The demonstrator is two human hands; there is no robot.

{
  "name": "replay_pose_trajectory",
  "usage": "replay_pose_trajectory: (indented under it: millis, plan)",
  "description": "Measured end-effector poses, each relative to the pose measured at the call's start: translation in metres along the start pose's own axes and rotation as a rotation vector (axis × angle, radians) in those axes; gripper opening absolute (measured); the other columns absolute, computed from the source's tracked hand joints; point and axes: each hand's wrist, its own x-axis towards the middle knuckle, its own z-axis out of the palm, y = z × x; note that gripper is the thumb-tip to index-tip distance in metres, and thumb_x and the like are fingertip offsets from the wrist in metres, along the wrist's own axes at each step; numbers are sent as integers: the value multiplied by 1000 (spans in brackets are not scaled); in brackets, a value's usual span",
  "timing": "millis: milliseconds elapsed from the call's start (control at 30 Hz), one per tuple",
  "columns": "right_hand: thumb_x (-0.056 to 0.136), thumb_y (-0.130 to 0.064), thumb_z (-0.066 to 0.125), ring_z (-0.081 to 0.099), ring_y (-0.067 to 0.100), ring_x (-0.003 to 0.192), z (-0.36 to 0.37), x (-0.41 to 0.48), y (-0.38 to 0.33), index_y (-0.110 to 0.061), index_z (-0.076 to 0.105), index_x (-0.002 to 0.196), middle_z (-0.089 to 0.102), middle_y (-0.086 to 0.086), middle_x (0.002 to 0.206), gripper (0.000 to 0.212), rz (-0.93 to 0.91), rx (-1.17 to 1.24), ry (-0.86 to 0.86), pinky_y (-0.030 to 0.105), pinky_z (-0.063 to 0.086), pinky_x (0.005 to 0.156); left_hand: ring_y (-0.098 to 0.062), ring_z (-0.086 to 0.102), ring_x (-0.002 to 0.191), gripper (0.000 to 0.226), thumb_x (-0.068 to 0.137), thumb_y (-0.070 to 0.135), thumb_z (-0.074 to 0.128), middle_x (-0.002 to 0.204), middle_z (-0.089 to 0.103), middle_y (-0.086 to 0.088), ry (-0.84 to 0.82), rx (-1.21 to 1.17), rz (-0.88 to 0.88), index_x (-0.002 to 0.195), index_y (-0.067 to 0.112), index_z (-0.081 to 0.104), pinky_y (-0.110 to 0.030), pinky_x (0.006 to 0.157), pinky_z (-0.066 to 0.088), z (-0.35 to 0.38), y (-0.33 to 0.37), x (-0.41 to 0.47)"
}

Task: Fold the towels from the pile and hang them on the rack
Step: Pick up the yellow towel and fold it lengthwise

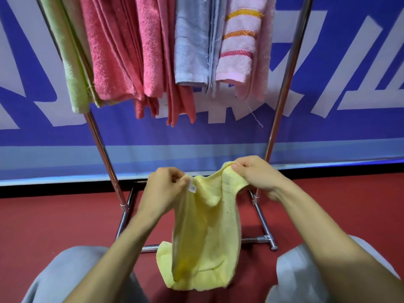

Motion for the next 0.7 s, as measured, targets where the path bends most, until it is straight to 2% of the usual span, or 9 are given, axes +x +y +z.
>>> replay_pose_trajectory:
  millis: [100, 200, 300, 367, 467, 600, 700]
  plan:
    - [95, -11, 49, 38, 16, 67, 19, 1, -3, 10, 59, 82, 45, 7, 70, 27, -7, 71, -21, 30, 27, 61, -13, 59, 60, 15, 84, 21, 65, 70, 72, -4, -33, -184, -67, 72, 16, 72, -26, 55, 46, 13, 5, -2]
    - [92, -15, 55, 47, 14, 61, 30, 2, -5, 2, 67, 80, 53, 5, 65, 23, -22, 151, -7, 27, 36, 61, -17, 60, 57, 16, 85, 16, 67, 69, 72, -9, -63, -335, -97, 70, 15, 72, -30, 56, 48, 15, 5, -2]
    - [88, -16, 64, 57, 13, 50, 33, 1, -6, -5, 70, 76, 63, 6, 60, 17, 15, 286, 31, 25, 49, 53, -22, 66, 60, 16, 86, 8, 65, 70, 73, -13, -82, -490, -160, 72, 6, 72, -34, 61, 54, 14, 3, -2]
    - [84, -22, 69, 59, 10, 52, 35, 0, -6, -11, 72, 75, 66, 2, 58, 15, 4, 194, 94, 24, 52, 57, -23, 65, 58, 15, 86, 2, 63, 69, 72, -15, -108, -606, -213, 73, -2, 69, -33, 60, 55, 14, 6, -5]
    - [82, -26, 69, 57, 5, 57, 42, -5, -11, -16, 73, 77, 68, 2, 61, 12, -75, 0, 96, 18, 42, 58, -15, 64, 54, 17, 85, -6, 57, 67, 68, -12, -157, -744, -298, 70, -3, 64, -25, 54, 56, 16, 11, -8]
    - [82, -23, 67, 57, 1, 59, 49, -11, -15, -23, 74, 77, 68, -6, 64, 8, -171, -100, 68, 12, 39, 59, -15, 66, 59, 16, 84, -11, 54, 74, 65, -16, -172, -852, -397, 71, -3, 60, -28, 65, 60, 17, 14, -8]
    - [83, -27, 68, 59, -1, 63, 45, -16, -18, -23, 75, 83, 69, -11, 68, 7, -244, -133, 39, 11, 42, 63, -15, 66, 58, 12, 82, -12, 56, 67, 65, -14, -175, -923, -450, 75, -5, 61, -25, 64, 59, 13, 16, -9]
